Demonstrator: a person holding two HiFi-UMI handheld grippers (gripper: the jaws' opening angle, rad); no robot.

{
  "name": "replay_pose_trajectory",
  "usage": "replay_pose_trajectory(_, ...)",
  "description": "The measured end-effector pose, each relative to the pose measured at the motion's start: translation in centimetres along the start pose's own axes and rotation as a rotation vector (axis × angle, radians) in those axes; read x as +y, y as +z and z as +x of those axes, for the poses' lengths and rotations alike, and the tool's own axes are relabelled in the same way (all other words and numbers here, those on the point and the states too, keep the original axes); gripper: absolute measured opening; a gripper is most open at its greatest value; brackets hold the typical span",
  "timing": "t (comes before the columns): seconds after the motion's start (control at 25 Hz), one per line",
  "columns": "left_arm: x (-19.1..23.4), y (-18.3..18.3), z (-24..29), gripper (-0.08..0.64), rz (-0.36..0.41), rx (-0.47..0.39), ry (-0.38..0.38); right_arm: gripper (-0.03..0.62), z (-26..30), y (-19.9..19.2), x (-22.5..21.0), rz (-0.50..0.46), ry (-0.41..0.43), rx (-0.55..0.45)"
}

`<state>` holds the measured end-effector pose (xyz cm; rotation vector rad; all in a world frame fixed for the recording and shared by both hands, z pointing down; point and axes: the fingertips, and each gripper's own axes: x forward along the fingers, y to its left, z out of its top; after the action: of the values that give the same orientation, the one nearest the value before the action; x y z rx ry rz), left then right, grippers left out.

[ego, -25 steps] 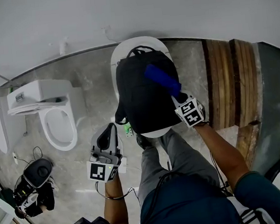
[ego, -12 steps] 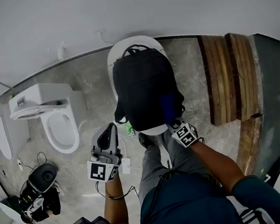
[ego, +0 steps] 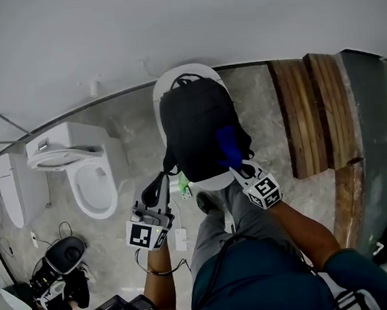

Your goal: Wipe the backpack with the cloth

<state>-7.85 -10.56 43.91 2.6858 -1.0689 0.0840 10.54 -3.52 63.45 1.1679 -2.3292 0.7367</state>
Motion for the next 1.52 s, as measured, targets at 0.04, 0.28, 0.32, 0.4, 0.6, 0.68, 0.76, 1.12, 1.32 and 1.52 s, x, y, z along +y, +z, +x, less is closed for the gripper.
replay_pose_trajectory(0.04, -0.4, 0.6, -0.3, 0.003, 0.009, -0.006, -0.008, 0.051, -0.8, 1.8, 0.3, -0.011, -0.012, -0.044)
replay_pose_trajectory(0.28, -3.0, 4.8, -3.7, 0.004, 0.052, -0.053, -0.038, 0.051, -7.1, 12.1, 4.3, -0.130, -0.088, -0.305)
replay_pose_trajectory(0.32, -3.2, 5.5, -4.1, 0.003, 0.060, -0.061, -0.037, 0.051, -8.1, 13.5, 5.0, -0.149, -0.097, -0.347)
replay_pose_trajectory(0.4, -3.2, 6.3, -4.3, 0.004, 0.072, -0.064, -0.027, 0.051, -9.8, 16.2, 5.5, -0.168, -0.118, -0.424)
replay_pose_trajectory(0.6, -4.5, 9.0, -5.9, 0.004, 0.114, -0.083, -0.018, 0.051, -15.3, 22.4, 8.0, -0.181, -0.164, -0.576)
replay_pose_trajectory(0.68, -6.8, 11.1, -7.9, 0.005, 0.149, -0.106, -0.028, 0.051, -19.3, 24.6, 10.0, -0.207, -0.177, -0.625)
replay_pose_trajectory(0.76, -9.0, 13.0, -9.5, 0.003, 0.186, -0.127, -0.035, 0.051, -23.1, 26.4, 11.7, -0.232, -0.181, -0.662)
replay_pose_trajectory(1.12, -14.8, 17.1, -15.2, 0.003, 0.225, -0.218, -0.022, 0.051, -32.7, 28.2, 18.8, -0.324, -0.139, -0.749)
replay_pose_trajectory(1.32, -20.4, 16.4, -19.2, 0.003, 0.252, -0.242, -0.018, 0.052, -38.4, 24.5, 21.9, -0.346, -0.148, -0.759)
replay_pose_trajectory(1.52, -27.7, 14.2, -24.9, 0.004, 0.285, -0.265, -0.001, 0.052, -44.6, 18.4, 25.9, -0.376, -0.142, -0.766)
